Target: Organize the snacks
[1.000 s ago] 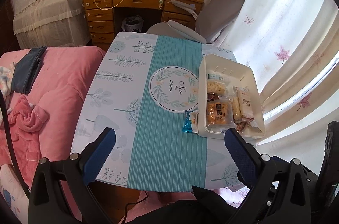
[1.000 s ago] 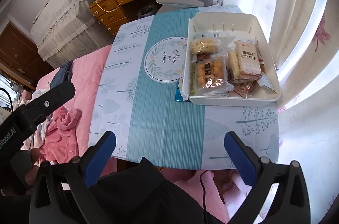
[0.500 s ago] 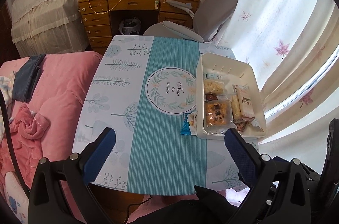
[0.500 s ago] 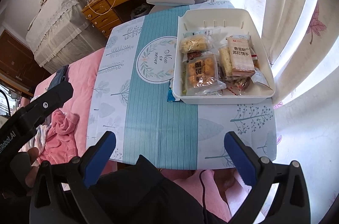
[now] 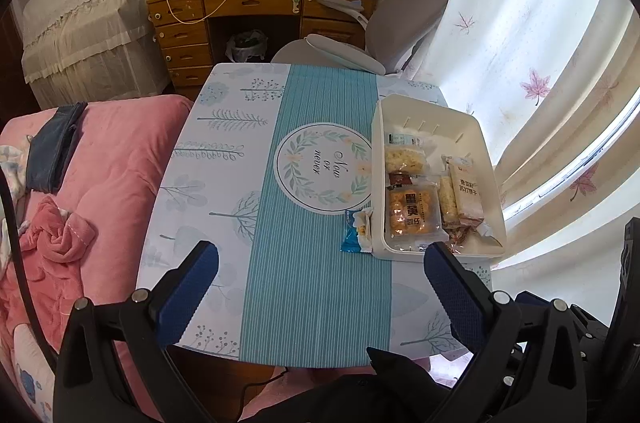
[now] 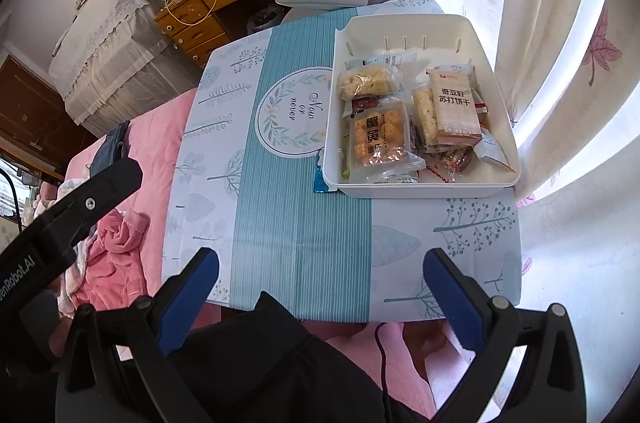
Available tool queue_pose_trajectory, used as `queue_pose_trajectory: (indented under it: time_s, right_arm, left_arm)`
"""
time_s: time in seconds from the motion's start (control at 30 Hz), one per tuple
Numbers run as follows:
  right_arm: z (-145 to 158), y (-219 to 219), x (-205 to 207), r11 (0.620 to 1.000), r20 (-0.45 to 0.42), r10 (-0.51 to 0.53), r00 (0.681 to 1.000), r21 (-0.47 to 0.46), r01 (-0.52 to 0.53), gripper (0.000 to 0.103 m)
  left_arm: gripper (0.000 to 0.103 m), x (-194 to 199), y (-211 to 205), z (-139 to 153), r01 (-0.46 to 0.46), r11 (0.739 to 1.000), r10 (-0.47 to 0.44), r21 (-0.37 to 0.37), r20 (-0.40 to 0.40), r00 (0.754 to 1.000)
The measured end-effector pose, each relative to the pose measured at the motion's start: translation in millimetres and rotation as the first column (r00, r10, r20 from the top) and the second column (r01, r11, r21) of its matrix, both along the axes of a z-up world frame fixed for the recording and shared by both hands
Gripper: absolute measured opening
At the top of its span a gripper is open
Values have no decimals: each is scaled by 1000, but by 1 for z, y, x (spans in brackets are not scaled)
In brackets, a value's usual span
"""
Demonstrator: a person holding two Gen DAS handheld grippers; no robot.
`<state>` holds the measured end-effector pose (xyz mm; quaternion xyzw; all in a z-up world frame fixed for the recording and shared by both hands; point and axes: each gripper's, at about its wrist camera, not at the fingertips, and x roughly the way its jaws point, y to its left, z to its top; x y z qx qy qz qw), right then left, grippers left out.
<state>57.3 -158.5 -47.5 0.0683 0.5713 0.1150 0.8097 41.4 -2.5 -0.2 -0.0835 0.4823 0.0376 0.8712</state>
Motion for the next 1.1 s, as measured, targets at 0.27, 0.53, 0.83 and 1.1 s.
queue_pose_trajectory:
  time_s: [0.27,0.53,0.83,1.1]
  right_arm:
    - [-1,-2,1,1000,-4,0,1000,12,0,103]
    - [-2,-4,3,1000,-6,0,1000,13,0,103]
    - [-3,-5,3,1000,-7,3,1000,13,-3,103]
    - [-3,-5,3,1000,-7,0,1000,15,0,103]
  left_arm:
    - [102,1,-1,-3,7,1000,-7,-5,-7,1000]
    - [102,1,-2,-4,10,1000,-10,-7,-10,1000]
    - [102,1,-3,-4,10,1000,-11,-6,-10,1000]
    - [102,1,-4,-4,12,1000,-12,-9,-10,1000]
